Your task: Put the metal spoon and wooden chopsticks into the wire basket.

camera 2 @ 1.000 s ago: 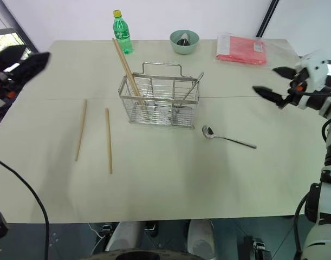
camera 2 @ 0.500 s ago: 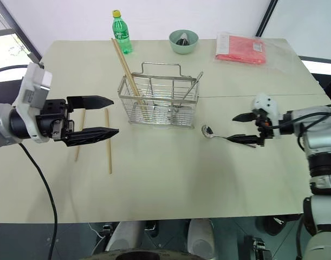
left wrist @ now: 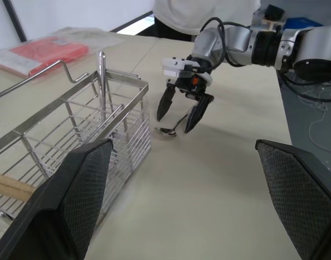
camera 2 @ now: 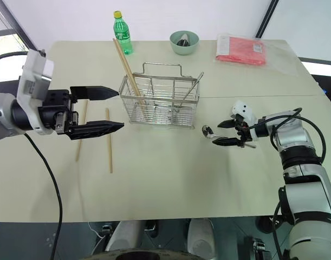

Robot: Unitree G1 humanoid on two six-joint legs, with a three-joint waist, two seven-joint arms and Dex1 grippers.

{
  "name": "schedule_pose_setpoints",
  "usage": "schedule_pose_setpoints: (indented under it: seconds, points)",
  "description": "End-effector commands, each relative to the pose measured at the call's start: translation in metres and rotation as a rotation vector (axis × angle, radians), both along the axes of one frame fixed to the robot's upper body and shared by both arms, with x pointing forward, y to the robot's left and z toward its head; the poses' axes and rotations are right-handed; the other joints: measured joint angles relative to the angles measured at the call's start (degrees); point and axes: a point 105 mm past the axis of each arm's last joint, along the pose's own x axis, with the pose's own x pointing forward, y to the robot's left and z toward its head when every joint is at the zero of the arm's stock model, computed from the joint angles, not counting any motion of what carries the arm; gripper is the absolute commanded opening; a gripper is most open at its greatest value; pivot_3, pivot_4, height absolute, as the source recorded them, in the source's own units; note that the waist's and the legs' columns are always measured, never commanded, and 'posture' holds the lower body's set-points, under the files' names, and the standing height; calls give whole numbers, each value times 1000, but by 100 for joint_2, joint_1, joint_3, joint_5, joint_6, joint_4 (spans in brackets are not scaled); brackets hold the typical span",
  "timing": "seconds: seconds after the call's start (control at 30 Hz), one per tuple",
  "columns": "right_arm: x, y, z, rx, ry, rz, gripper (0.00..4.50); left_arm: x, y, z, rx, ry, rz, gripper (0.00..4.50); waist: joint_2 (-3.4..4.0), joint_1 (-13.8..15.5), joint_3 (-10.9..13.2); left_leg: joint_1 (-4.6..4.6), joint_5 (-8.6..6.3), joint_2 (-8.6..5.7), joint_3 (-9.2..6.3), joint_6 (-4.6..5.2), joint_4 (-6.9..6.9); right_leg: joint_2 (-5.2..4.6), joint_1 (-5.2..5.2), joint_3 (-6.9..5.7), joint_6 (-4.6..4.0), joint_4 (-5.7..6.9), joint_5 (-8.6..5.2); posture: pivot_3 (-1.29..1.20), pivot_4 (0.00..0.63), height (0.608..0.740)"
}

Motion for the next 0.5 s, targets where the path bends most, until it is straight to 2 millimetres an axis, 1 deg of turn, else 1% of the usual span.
schedule_pose_setpoints:
  seconds: [0.03,0.13,0.17,0.2,0.37,0.47,0.5]
  points:
    - [-1,-5,-9,-13,29,-19,2170,-2,1,10,-2,-52,5,4500,0,8,0,0,0,0,0,0,0,0,0,0,0,0,0,0,150,680]
    - [-2,-6,-8,-5,26,-13,632,-1,2,11,-8,-57,13,4500,0,5,0,-1,0,-1,-1,0,1,1,3,1,0,0,0,0,150,680]
    - [-2,-7,-8,-4,24,-11,204,-1,2,12,-11,-60,15,4500,0,4,0,-1,0,-1,-1,0,0,1,3,1,1,0,0,0,150,680]
    - [-3,-7,-8,-1,22,-10,54,0,2,12,-13,-61,16,4500,0,1,0,-1,0,0,-2,0,0,2,4,1,1,0,0,0,150,680]
    - [-5,-10,-3,32,-2,-30,54,3,2,14,-22,-62,17,4500,0,10,0,-1,0,0,-2,0,5,2,7,1,1,0,0,0,150,680]
    - [-1,-12,7,52,-53,-58,54,6,1,16,-28,-67,19,4500,0,6,0,-1,0,-1,-3,0,6,2,9,0,1,0,0,0,150,680]
    - [0,-13,13,58,-70,-57,54,7,1,16,-31,-69,19,4500,1,5,0,-1,0,-1,-2,0,7,2,9,1,1,1,0,0,150,680]
